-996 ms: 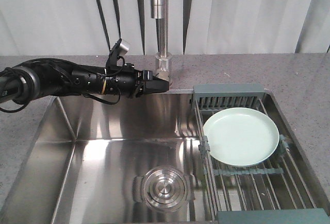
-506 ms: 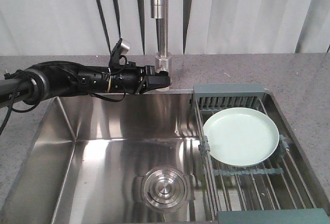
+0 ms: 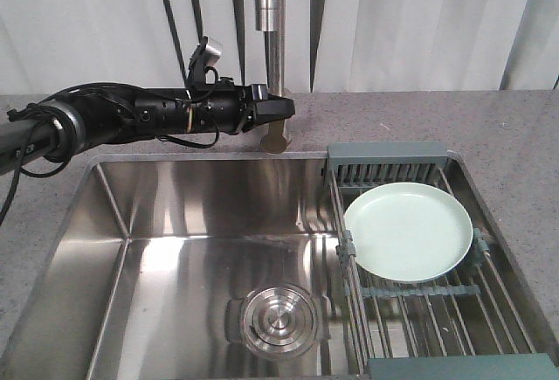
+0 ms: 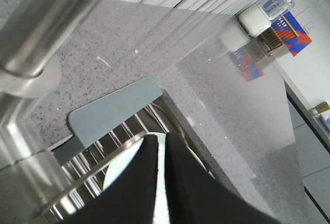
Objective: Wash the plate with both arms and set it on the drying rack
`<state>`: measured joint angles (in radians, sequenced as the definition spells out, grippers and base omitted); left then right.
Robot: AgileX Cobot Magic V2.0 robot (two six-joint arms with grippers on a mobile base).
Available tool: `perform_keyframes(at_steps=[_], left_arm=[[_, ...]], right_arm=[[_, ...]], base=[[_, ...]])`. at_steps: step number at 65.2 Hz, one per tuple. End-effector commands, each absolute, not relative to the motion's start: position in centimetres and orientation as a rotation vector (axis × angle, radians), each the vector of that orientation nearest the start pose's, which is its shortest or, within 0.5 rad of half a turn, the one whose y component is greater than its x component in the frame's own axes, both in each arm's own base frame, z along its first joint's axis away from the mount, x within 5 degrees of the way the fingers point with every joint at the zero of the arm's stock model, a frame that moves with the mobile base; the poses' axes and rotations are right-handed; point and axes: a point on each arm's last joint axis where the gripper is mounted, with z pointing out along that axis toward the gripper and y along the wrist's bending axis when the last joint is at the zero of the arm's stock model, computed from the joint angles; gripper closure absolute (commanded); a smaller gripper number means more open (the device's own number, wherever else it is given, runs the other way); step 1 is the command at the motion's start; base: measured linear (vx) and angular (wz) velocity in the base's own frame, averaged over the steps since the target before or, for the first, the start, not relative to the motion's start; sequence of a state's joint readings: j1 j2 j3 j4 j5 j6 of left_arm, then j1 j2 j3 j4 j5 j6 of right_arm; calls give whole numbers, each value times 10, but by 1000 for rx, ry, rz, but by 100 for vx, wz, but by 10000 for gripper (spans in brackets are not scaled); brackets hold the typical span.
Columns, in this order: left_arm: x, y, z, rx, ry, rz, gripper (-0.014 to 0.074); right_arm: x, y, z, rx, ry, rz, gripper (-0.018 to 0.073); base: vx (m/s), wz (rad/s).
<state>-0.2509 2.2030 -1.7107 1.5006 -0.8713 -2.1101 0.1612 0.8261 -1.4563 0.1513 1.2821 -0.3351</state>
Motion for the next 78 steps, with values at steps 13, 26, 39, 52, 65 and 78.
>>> perform_keyframes(at_steps=[13,26,39,52,65,78], left_arm=[[463,-184,279,159,1874,-1408,554],[458,-185,288,196,1851,-1438,554],[450,-168,316,243,1784,-1458,598],[438,-137,343,361,1715,-1504,604],[416,-111,377,490,1649,-1499,604],[380,-96,413,654,1639,-1389,604]], right_arm=[[82,26,496,-558,2032,67,571],[83,26,497,-554,2019,65,571],[84,26,499,-544,1990,63,571],[87,26,506,-517,1918,56,571],[97,29,510,-497,1863,68,571],[116,37,506,-520,1893,138,571]], base=[[0,0],[0,0],[0,0],[0,0],[0,0],[0,0]])
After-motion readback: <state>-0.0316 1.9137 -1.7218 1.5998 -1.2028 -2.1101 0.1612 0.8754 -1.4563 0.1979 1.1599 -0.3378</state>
